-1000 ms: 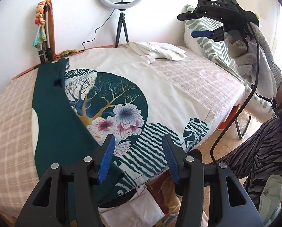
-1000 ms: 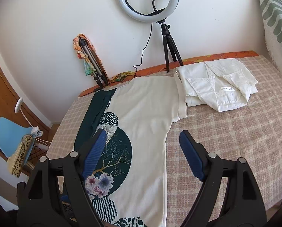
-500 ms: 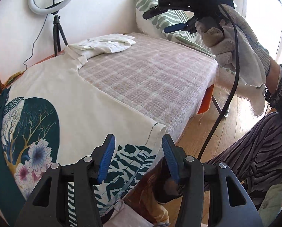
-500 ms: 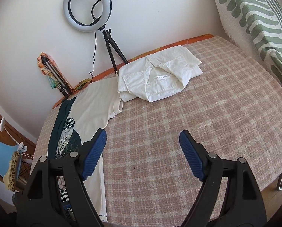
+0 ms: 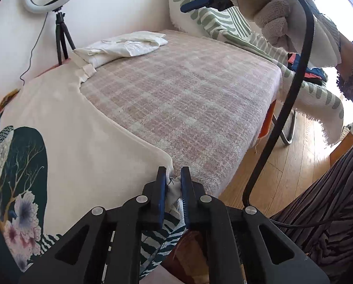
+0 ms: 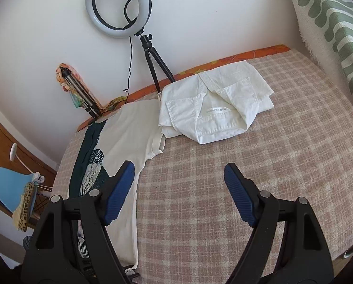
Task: Fold small clothes
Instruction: 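Grasp the cream side edge with the right gripper and fold it inward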
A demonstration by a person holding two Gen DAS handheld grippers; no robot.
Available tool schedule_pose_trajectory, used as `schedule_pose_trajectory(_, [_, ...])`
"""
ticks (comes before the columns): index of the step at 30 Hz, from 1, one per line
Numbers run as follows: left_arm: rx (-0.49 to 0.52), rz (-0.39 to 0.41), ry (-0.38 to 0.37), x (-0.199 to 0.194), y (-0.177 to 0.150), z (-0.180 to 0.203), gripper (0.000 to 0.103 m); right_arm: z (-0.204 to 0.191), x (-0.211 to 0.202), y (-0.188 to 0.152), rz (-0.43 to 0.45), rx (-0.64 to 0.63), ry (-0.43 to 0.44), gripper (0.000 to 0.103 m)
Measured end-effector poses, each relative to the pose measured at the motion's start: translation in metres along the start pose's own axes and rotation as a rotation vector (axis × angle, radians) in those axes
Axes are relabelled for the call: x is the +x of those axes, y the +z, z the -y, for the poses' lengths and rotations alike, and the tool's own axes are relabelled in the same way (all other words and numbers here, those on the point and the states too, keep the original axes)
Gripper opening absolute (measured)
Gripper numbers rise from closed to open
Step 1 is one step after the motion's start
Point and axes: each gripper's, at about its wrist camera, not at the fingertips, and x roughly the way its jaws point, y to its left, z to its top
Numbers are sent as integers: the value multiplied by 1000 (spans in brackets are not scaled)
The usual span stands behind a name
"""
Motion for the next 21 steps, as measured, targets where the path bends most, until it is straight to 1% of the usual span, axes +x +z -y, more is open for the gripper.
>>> schedule_pose_trajectory(4, [-79,13,-33,-11,-1,-14,7,-11,38,13,-63,13,70,73])
schedule_pose_trajectory(7, [-117,29,-28,-19,-2,-24,7,-12,80,17,-135,56,115,63])
schedule_pose_trajectory(8, [-136,35,-25,-22,-3,-27,6,-12,95,17,-161,64,120,60])
schedule_pose_trajectory(10, [-185,57,-28,-29,-5,-36,6,-12,122,17,-202,73,110,57])
schedule_pose_trajectory(14, [-272,83,-42,-40,-8,-52,6,-11,161,18,-238,88,114,56])
schedule_pose_trajectory(19, [-306,94,-40,-46,-10,-59,6,-15,198,22,-263,125,120,56])
schedule_pose_trajectory(21, [-311,98,-44,-48,-11,-60,6,-18,210,24,-268,131,117,53])
